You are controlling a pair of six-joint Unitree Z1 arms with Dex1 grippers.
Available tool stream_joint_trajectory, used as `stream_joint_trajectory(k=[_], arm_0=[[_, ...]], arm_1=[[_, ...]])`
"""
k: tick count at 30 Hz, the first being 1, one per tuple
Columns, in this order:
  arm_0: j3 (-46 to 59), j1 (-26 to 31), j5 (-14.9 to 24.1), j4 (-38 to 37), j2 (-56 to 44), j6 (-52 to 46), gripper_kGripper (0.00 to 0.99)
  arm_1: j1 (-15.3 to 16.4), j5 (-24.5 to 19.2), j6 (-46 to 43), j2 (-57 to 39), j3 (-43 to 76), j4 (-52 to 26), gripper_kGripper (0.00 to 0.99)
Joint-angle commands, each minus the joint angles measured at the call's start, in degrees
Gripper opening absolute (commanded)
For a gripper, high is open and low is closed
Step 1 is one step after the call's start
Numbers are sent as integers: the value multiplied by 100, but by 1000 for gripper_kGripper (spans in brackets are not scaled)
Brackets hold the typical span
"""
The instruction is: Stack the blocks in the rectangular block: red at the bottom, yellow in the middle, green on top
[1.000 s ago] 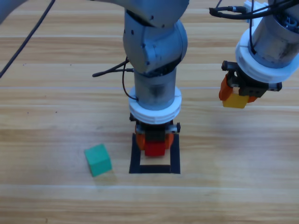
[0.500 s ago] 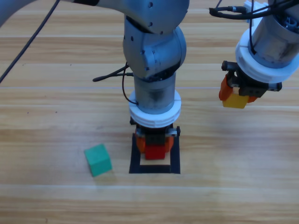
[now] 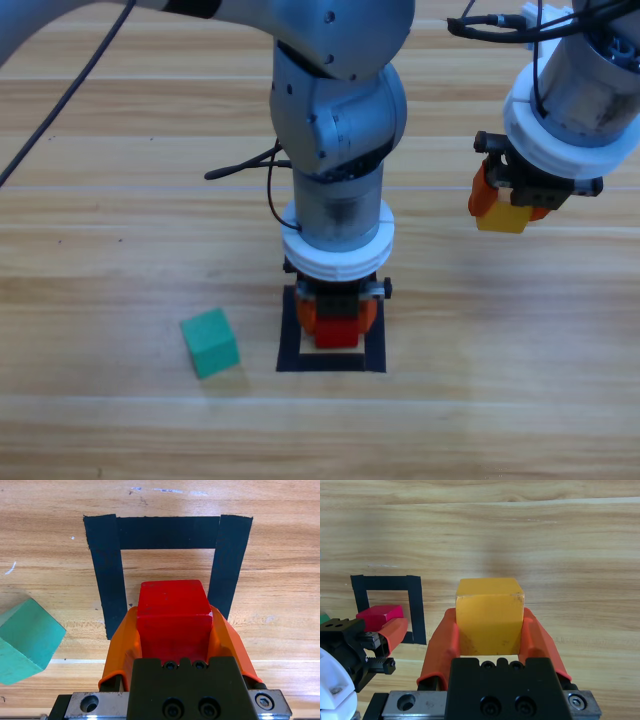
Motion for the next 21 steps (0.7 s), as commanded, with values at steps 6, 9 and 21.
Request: stream_joint_trajectory(k=[6,9,21], arm_0=[[196,-99,-23,-102,122,50,0],[196,-99,-23,-111,131,50,0],[205,-99,74,-172,281,76,0]], arm_1=[[-43,49,-13,281,78,75,84],[-43,49,-13,290,78,75,84],[-43,49,-22,316,61,75,84]])
